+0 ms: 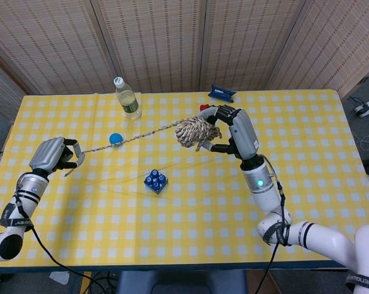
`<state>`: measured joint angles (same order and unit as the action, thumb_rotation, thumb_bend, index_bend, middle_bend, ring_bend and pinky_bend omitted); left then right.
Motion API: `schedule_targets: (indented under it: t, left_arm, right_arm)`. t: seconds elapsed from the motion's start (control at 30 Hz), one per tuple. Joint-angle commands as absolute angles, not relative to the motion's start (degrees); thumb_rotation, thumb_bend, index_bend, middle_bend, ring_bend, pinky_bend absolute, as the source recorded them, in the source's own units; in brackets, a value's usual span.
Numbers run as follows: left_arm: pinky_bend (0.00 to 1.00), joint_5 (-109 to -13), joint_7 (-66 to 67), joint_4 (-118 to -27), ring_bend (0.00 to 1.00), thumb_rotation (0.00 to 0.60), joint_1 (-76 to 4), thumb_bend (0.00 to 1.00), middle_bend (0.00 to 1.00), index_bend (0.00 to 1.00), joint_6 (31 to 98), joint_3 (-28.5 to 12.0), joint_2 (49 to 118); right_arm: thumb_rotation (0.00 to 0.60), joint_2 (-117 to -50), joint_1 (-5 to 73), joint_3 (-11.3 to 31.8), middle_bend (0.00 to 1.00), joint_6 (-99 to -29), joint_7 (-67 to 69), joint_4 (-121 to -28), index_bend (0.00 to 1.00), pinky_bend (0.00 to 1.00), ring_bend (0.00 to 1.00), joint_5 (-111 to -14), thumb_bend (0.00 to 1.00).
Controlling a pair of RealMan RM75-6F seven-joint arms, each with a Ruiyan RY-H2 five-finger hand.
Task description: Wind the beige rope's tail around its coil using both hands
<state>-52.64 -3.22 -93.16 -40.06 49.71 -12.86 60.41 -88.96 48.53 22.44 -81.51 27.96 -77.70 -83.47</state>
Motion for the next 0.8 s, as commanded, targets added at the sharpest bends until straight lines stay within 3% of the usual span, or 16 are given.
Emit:
schedule_targets:
  t: [0.03,0.33,0.57,0.8]
  left_arm:
    - [1.00,-55.8,-2.7,-93.8,0.98,0.532,-38.9,0.44,1.00,0.77,53.4,-13.0,60.6]
    - [1.00,-72.0,1.7,-95.9,0.98,0.539,-36.3,0.44,1.00,0.77,69.4,-14.0,61.8]
    - [1.00,-82.5,0.1,-99.4,0.97,0.523,-37.0,0.44,1.00,0.77,74.9,-15.4,61.2]
    - [1.00,-87.8,0.2,-104.4,0.97,0.527,-39.1,0.44,1.00,0.77,75.2,-16.6,60.1]
  right_arm:
    - [0.600,-90.0,48.4,22.5,0.70,-80.1,24.4,-77.8,0.83,0.54,0.55,-81.5,0.39]
    - [0.600,-91.7,50.7,23.6,0.70,-72.6,12.1,-80.6,0.83,0.54,0.55,-74.4,0.41]
    - [0.600,-93.2,53.2,24.4,0.70,-68.8,4.1,-81.5,0.83,0.54,0.55,-71.0,0.42]
    - [0.600,-96.0,55.4,26.2,0.70,-67.9,-0.3,-80.7,0.83,0.54,0.55,-68.2,0.42]
